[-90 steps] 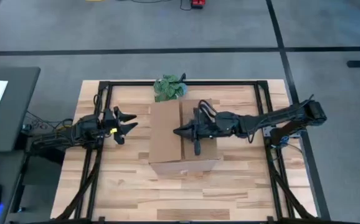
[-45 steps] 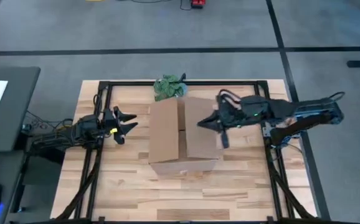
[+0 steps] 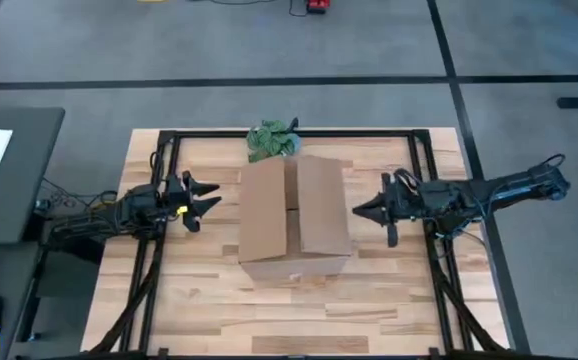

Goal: Wrap mug
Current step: Return to Home Position

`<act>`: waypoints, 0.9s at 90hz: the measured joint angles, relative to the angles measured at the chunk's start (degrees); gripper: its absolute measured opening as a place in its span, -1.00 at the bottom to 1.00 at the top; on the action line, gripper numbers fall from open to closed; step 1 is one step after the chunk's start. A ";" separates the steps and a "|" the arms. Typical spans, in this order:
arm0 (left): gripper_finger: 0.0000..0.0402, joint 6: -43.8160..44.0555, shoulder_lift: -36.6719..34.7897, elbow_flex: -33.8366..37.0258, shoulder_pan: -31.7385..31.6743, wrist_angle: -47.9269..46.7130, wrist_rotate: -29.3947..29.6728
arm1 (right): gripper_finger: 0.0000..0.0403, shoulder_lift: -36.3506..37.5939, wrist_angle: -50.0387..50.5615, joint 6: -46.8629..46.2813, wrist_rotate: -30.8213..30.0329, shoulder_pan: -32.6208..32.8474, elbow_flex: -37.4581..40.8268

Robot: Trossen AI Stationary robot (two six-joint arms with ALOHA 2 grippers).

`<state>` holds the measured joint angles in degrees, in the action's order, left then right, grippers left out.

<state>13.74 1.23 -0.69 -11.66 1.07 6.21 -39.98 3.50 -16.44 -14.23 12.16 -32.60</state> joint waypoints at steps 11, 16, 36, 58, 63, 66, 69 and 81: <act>-0.14 0.00 0.00 0.00 0.00 0.01 0.00 | -1.00 7.23 -6.60 -1.29 -2.42 -0.25 9.77; -0.14 0.00 -0.02 0.00 -0.02 0.01 0.01 | -1.00 10.48 -9.34 -1.30 -2.48 -0.30 13.65; -0.14 0.00 -0.02 0.00 0.00 0.02 0.01 | -1.00 22.86 -17.40 -0.24 -1.00 -0.30 25.69; -0.14 0.00 -0.01 0.00 0.00 0.01 0.00 | -1.00 31.21 -20.11 0.08 0.81 -0.30 32.11; -0.14 0.00 -0.02 0.00 0.00 0.01 0.01 | -1.00 31.80 -19.42 0.11 0.81 -0.30 32.11; -0.14 0.00 0.00 0.00 0.00 0.01 0.01 | -1.00 32.04 -18.96 0.22 0.75 -0.30 32.11; -0.14 0.00 -0.02 0.00 -0.01 0.01 0.01 | -1.00 32.17 -18.80 0.29 0.39 -0.30 32.11; -0.14 0.00 -0.02 0.00 0.00 0.01 0.01 | -1.00 32.13 -14.88 -0.35 -3.44 -0.30 32.13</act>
<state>13.74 1.21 -0.69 -11.66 1.08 6.22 -7.84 -11.37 -16.79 -17.66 11.86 -0.47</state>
